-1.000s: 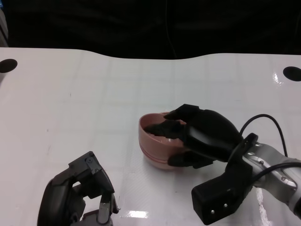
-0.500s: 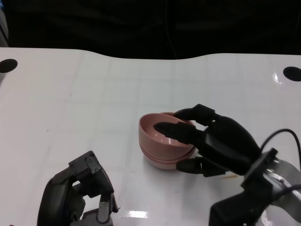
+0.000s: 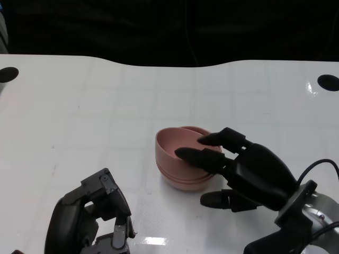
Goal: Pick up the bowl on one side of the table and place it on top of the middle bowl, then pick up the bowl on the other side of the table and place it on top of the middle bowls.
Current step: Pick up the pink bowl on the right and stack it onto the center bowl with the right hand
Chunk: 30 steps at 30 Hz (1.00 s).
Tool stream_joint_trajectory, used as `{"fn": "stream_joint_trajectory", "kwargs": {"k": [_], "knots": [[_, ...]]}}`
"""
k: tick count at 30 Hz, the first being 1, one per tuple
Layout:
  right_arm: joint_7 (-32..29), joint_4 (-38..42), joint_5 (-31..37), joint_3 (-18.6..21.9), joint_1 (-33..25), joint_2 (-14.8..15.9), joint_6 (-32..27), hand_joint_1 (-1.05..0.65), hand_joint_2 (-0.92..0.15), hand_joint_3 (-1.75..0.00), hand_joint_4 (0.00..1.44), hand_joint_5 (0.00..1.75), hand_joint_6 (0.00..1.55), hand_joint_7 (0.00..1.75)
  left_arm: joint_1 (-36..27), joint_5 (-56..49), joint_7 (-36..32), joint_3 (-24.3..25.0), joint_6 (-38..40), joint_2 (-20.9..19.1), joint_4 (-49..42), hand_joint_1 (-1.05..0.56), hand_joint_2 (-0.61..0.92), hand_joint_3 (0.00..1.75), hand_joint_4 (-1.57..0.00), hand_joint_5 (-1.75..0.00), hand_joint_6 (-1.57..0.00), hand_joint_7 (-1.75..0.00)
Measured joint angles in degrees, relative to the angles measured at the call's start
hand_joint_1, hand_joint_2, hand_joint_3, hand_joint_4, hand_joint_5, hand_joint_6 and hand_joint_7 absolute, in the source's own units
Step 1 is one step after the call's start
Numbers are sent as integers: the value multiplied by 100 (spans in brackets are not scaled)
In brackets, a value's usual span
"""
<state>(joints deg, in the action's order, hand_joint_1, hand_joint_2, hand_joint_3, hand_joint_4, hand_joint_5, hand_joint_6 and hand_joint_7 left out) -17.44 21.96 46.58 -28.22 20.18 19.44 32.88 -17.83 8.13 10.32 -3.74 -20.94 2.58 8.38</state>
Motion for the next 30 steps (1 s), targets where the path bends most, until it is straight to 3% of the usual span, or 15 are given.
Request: {"fn": "stream_joint_trajectory", "kwargs": {"k": [22, 30], "knots": [[4, 445, 329, -241, 73, -94, -266, -67, -92, -37, 3, 62, 33, 1, -14, 33, -23, 4, -26, 48, -3, 5, 39, 152, -97, -175, -82, -165], [-479, 662, 296, -221, 102, -174, 136, -66, -92, -39, 0, 62, 25, 0, -14, -89, -17, 11, -65, 2, -7, 4, 40, 151, -96, -175, -82, -167]]}}
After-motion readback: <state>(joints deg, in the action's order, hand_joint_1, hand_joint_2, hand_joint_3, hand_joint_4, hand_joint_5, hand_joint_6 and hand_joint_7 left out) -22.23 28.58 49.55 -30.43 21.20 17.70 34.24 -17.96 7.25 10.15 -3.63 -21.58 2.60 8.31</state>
